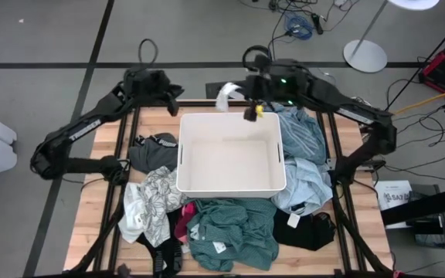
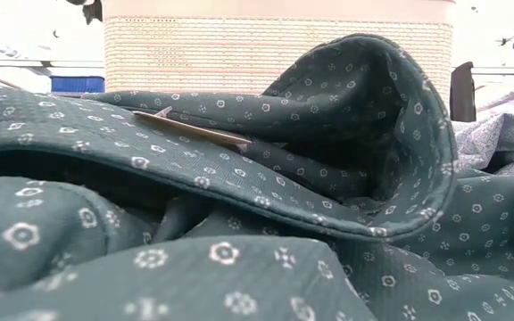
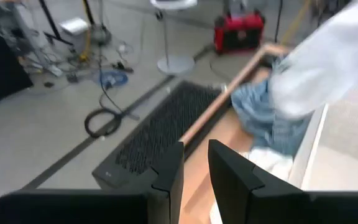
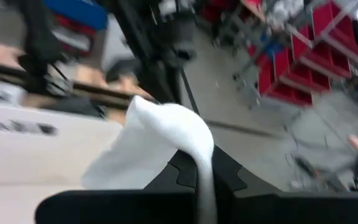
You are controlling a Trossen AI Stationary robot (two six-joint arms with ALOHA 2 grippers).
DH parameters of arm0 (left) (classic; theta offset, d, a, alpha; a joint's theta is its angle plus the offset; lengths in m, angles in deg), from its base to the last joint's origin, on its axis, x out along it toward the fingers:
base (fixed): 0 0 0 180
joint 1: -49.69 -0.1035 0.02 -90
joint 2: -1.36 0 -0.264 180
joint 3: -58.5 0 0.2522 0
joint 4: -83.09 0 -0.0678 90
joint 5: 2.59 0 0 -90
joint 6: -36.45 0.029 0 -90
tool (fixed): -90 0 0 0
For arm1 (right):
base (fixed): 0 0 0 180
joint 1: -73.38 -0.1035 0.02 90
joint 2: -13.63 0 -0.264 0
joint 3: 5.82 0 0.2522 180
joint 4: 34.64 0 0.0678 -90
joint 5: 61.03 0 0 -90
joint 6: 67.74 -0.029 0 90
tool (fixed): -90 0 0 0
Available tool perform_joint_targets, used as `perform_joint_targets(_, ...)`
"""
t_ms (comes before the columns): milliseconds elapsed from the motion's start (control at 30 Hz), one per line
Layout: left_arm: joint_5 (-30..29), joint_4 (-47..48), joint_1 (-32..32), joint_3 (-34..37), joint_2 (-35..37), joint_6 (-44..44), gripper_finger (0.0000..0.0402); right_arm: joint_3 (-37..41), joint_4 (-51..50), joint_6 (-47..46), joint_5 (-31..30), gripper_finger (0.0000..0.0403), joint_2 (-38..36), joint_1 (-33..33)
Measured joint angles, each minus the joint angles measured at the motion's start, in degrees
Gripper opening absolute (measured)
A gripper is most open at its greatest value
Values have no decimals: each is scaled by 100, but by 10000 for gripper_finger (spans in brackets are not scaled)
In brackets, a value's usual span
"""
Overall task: Sort clothes
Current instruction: Put the white sock into the white laundry organizer
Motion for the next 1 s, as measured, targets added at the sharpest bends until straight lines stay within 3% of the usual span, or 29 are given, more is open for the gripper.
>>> perform_joint_targets(267, -23, -759, 61, 1291, 922, -623, 83, 0, -284, -207, -4, 0, -429, -687)
perform_joint_targets(500, -23, -1012, 167, 1996, 1356, -909, 83, 3, -870, -437, -20, 0, -326, -965)
perform_joint_targets(733, -30, -1025, 165, 2065, 1702, -924, 84, 7, -434, -403, 24, 0, -156, -1042)
perform_joint_targets(900, -49, -996, 164, 2065, 1953, -922, 84, 7, 170, -365, 747, 0, 25, -858)
perform_joint_targets(1000, -75, -861, 164, 2065, 2026, -921, 84, 7, 155, -361, 881, 0, 96, -768)
